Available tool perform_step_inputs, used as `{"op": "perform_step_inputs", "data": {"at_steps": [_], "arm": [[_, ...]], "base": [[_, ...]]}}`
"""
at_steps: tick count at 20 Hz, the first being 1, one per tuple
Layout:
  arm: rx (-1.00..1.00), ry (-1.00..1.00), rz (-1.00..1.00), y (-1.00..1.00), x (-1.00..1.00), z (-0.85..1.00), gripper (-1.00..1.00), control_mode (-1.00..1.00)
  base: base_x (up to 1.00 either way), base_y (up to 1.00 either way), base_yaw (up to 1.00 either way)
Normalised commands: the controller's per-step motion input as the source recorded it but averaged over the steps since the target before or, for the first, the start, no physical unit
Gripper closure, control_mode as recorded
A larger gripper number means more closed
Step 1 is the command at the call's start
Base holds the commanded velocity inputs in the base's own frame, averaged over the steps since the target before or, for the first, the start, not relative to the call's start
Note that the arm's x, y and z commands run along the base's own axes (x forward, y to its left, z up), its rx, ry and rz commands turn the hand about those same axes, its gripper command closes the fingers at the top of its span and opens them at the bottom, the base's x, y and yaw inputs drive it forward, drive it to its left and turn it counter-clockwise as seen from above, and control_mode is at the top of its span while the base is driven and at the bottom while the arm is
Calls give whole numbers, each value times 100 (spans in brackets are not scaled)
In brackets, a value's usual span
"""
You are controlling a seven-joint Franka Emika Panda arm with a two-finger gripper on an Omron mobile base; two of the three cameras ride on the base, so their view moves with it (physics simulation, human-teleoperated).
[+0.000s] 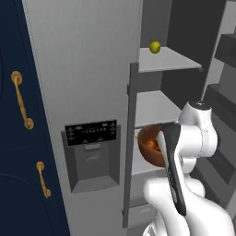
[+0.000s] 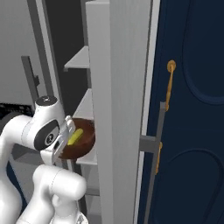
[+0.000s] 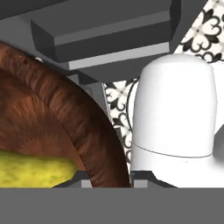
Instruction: Pick the chicken drumstick and cucumber from their plates and place them in the bowl. Then put the bowl in the fridge.
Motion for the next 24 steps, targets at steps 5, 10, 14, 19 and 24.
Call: {"op": "perform_step_inputs", "data": {"at_steps": [5,10,14,19,24], "arm": [[0,-9,-15,-45,23,24,100,-100],[-1,-6,-3,-18,69,8,100,-100],[0,-9,0,0,78,0,100,-100],[0,-1,0,0,66,0,100,-100],[0,-1,0,0,59,2,100,-100]], "base": [[0,0,0],[0,0,0],[0,0,0],[0,0,0],[0,0,0]]}}
